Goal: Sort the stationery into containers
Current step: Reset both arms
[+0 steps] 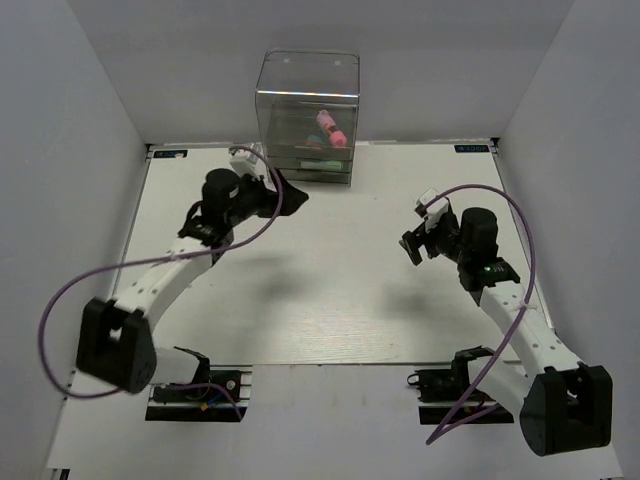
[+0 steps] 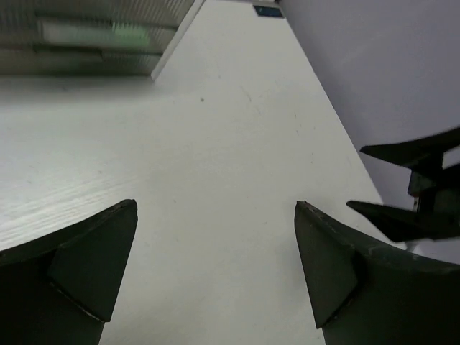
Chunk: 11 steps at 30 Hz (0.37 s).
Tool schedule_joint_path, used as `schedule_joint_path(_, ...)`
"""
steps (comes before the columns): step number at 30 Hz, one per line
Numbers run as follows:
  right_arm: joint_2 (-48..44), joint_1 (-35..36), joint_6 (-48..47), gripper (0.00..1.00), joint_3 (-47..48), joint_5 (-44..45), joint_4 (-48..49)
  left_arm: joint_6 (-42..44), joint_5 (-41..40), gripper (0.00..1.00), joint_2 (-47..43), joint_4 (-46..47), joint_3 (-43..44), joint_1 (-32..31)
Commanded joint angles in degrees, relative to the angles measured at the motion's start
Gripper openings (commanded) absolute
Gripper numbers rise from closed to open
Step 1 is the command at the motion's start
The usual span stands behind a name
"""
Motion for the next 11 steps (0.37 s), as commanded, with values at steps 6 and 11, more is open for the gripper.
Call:
schedule_joint_path(6,-11.0,-0.2,11.5,0.9,-1.7,5.7,-3.5,24.4,-8.7,1.0,-28.1,-9.0,-13.7,0.3)
schedule_joint_path(11,-13.6,-0.6,12.5,0.9,-5.9,6.0,-2.8,26.9,-10.8,1.0,-35.9,-7.9,-21.1,0.3)
